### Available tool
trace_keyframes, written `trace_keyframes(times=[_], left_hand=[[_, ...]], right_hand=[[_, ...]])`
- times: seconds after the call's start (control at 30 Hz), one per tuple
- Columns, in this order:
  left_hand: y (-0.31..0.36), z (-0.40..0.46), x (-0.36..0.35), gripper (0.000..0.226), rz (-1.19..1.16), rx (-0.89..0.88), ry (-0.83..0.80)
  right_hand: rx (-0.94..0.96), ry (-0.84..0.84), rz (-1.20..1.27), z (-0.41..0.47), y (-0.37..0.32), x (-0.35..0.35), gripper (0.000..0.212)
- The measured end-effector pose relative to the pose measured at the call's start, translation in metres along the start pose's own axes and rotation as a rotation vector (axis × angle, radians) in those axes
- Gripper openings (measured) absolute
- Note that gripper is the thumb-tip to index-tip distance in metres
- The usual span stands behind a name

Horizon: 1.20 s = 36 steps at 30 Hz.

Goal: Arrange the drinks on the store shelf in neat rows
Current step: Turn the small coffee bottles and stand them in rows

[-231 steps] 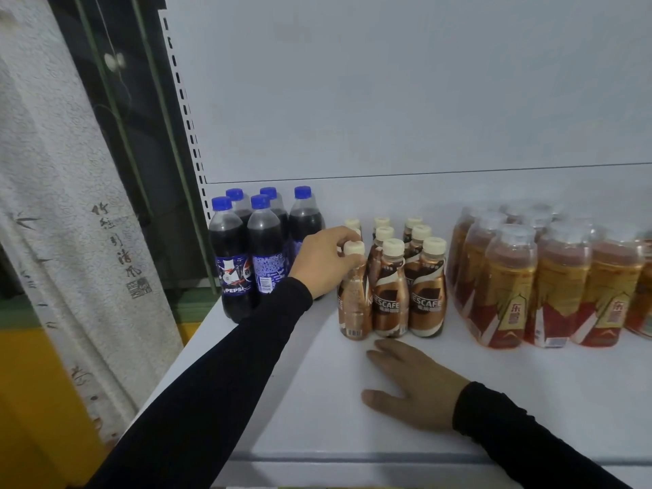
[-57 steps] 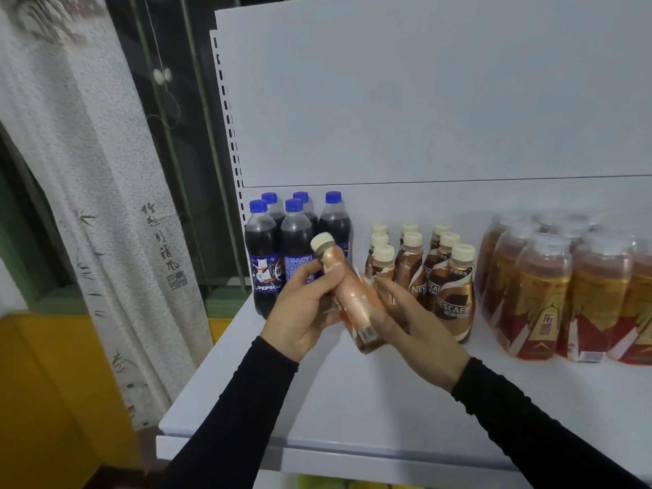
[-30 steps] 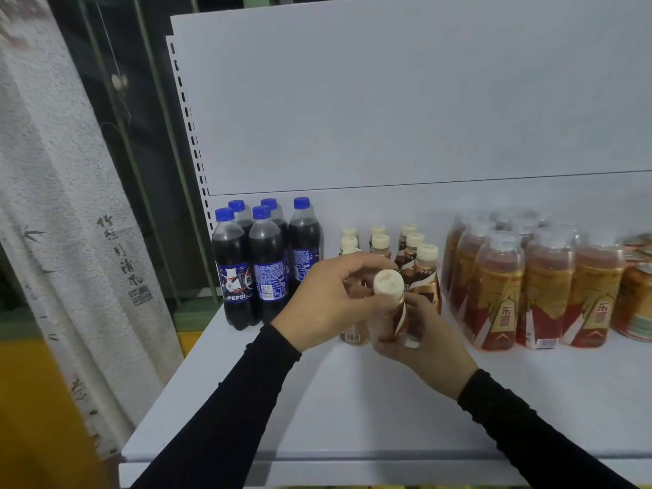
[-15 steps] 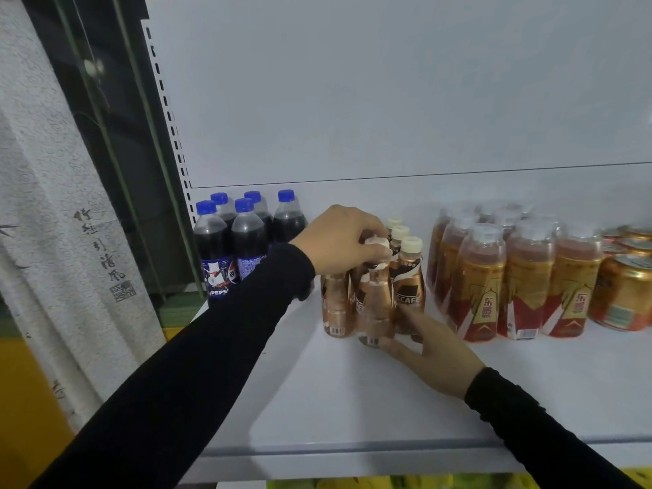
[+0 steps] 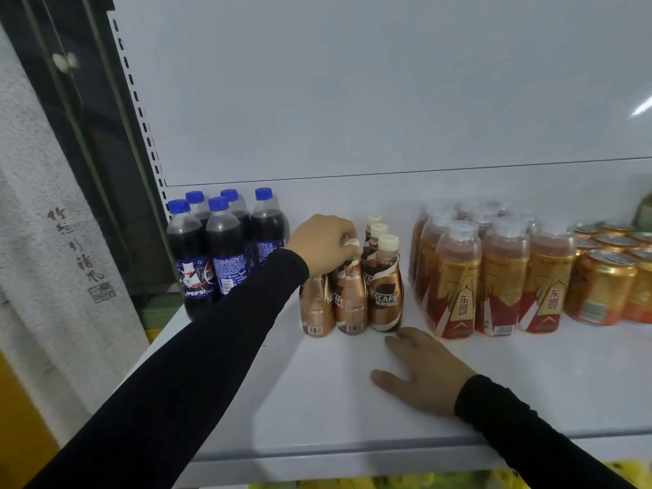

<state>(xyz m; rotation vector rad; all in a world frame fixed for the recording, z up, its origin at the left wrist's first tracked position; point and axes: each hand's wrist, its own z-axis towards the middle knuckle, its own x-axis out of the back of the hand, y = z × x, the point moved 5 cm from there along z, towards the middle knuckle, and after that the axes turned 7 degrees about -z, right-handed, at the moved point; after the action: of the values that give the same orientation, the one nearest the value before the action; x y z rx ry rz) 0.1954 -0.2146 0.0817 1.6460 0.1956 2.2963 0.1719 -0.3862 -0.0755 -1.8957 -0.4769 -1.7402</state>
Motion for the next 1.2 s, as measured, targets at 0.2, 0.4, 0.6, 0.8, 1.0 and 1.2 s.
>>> trace_keyframes(times=[0.2,0.4,0.6,0.8,1.0,1.2], left_hand=[[0.002,0.000,-0.005,0.035,0.010,0.027,0.021],[0.005,-0.003,-0.007,0.035,0.008,0.058,0.027],[0.001,-0.008,-0.012,0.045,-0.024,0.085,0.026],[0.004,-0.024,-0.003,0.045,-0.076,0.092,0.185],[0.013,-0.055,0.006,0.031,-0.243,0.107,0.370],[0.006,-0.079,0.001,0.026,-0.417,0.093,0.391]], right_hand=[[0.009,-0.011,-0.016,0.004,0.005,-0.008,0.084],[0.027,0.014,0.038,0.005,0.008,0.001,0.074],[-0.033,0.496,0.382,0.004,0.015,0.037,0.051],[-0.183,0.427,0.573,0.033,0.017,0.036,0.089],[-0.150,0.439,0.642,0.070,0.027,0.024,0.051],[-0.157,0.588,0.636,0.048,0.024,0.024,0.043]])
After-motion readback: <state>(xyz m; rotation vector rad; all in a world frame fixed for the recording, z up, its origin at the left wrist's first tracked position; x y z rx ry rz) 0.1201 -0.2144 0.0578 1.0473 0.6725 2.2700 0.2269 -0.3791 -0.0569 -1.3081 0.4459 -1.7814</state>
